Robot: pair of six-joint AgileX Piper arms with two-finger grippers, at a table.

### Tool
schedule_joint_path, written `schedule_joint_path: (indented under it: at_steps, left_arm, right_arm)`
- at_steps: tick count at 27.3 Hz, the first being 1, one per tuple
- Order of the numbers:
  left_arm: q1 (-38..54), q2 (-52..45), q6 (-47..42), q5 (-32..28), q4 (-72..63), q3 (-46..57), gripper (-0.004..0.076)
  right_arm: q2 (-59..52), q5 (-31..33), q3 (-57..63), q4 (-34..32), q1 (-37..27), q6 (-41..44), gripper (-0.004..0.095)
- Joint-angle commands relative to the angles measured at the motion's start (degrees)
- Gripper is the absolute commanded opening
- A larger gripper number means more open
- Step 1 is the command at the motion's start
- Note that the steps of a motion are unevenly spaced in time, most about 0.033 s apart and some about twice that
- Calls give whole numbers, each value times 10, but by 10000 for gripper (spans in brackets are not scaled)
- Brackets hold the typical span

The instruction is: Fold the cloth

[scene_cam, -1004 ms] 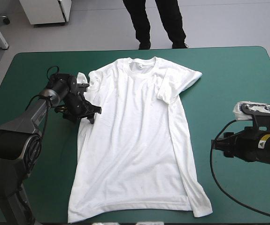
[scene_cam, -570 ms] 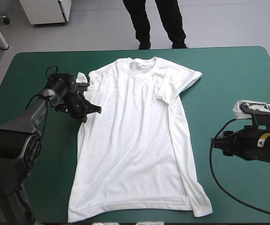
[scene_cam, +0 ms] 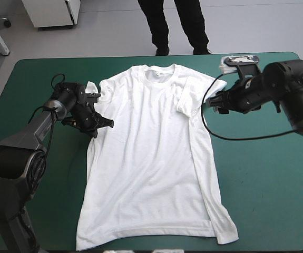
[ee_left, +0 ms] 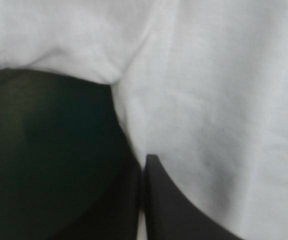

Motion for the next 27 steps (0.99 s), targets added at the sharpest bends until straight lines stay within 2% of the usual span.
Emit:
schedule_joint_path:
  at_steps: [1, 9, 17, 27]
  left_arm:
    - [-4, -15, 0, -6, -18, -5, -7]
    - [-4, -15, 0, -9, -18, -5, -7]
    - [-4, -15, 0, -9, -24, -5, -7]
    - [-4, -15, 16, -12, -37, -5, -7]
  right_arm:
    - [36, 2, -65, -27, 14, -11, 591]
    - [169, -2, -98, -23, 17, -11, 591]
    - [227, -51, -98, -26, 17, -7, 590]
    - [287, -68, -98, -22, 24, -4, 558]
